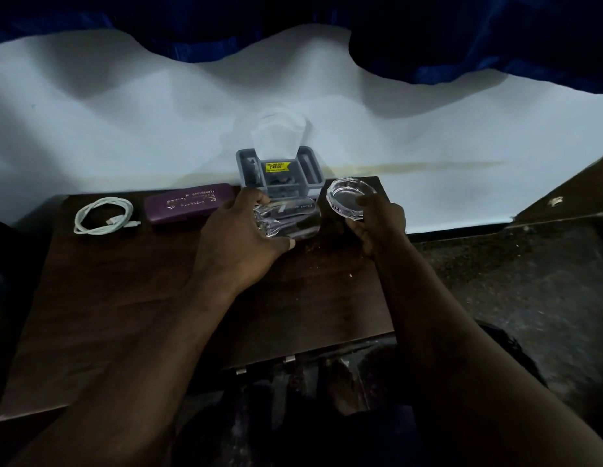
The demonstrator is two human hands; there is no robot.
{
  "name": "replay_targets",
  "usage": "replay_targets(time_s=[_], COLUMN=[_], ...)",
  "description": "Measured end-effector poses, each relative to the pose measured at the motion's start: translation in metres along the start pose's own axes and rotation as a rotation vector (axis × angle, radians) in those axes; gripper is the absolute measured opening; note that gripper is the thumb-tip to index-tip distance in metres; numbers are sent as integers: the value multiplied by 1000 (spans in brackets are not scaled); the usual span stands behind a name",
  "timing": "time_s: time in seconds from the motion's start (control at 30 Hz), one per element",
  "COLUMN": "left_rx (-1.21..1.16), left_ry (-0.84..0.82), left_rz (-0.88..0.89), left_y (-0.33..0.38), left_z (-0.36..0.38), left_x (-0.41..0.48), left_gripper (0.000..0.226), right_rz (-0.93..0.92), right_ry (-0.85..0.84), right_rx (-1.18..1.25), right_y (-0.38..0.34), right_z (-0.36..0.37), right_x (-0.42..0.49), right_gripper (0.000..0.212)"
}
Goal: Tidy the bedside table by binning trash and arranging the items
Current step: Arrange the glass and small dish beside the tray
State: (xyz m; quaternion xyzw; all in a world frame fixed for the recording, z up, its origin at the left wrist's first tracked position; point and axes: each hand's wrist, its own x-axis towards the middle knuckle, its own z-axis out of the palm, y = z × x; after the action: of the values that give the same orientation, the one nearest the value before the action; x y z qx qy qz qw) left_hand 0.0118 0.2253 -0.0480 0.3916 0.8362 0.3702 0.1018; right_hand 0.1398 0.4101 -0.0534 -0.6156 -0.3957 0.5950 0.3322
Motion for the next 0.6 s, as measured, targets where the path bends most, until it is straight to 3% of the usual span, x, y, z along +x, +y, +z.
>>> replay_targets(time_s=[0.43, 0.6], left_rx=[-61, -57], left_ry=[70, 75], left_rz=[41, 82], left_y=[9, 12], left_z=[6, 10], left_x=[-2, -3], left_gripper=[70, 69], right_rz=[-88, -59], right_ry=[-90, -162], right_rx=[-259, -124], right_y=[-5, -6], right_z=[-9, -13], right_x=[-1, -4], right_gripper=[16, 7])
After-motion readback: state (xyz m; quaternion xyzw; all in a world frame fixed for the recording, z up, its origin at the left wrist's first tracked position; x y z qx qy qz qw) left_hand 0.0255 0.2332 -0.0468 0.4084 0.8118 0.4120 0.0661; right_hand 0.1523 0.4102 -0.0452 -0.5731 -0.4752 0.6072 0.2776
